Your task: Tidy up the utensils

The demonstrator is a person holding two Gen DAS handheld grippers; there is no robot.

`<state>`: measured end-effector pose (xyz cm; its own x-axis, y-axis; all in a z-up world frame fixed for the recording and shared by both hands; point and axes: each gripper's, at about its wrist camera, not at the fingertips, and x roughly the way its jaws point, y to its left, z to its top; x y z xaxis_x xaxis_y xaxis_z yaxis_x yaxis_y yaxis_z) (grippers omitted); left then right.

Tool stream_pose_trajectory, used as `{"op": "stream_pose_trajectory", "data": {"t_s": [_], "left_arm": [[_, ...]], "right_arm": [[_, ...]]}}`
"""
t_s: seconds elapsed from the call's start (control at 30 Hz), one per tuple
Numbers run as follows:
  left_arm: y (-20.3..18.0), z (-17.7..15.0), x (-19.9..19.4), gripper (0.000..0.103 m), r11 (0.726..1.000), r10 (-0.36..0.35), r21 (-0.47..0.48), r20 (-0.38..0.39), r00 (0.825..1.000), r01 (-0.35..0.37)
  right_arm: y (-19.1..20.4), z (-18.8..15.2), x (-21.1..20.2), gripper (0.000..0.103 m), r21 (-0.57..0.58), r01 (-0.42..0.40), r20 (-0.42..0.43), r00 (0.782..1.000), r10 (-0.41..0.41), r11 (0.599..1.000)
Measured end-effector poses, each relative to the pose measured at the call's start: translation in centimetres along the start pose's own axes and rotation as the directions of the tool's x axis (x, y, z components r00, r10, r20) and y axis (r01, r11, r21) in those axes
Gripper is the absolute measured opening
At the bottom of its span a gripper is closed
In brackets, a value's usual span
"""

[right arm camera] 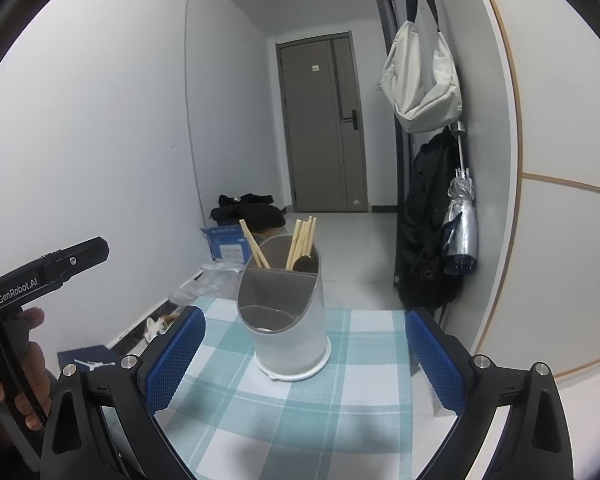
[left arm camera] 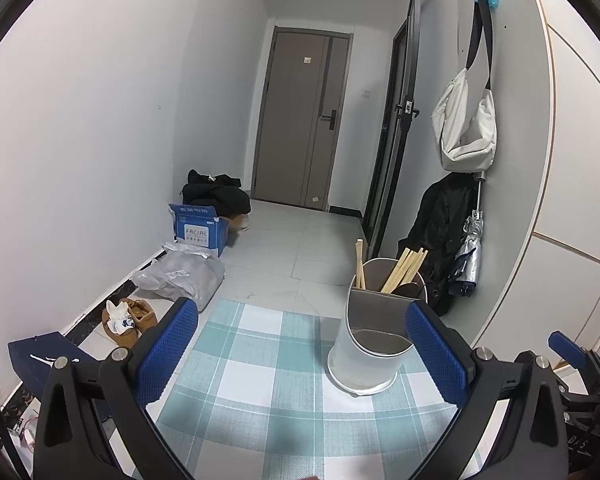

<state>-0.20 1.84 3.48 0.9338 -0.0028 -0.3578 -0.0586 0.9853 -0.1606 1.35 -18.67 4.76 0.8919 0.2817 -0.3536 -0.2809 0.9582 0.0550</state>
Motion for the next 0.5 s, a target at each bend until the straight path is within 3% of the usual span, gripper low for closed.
{"op": "stream_pose_trajectory", "data": {"t_s": [0.5], "left_arm": [[-0.04,-0.03,0.31,0.102,1.000,-0.002,0.003,-0.022,1.000,0.002]], "right_arm": [[-0.16,0.05,-0.26,0.103,0.021,0.017,0.002,1.000,-0.017,1.000]]}}
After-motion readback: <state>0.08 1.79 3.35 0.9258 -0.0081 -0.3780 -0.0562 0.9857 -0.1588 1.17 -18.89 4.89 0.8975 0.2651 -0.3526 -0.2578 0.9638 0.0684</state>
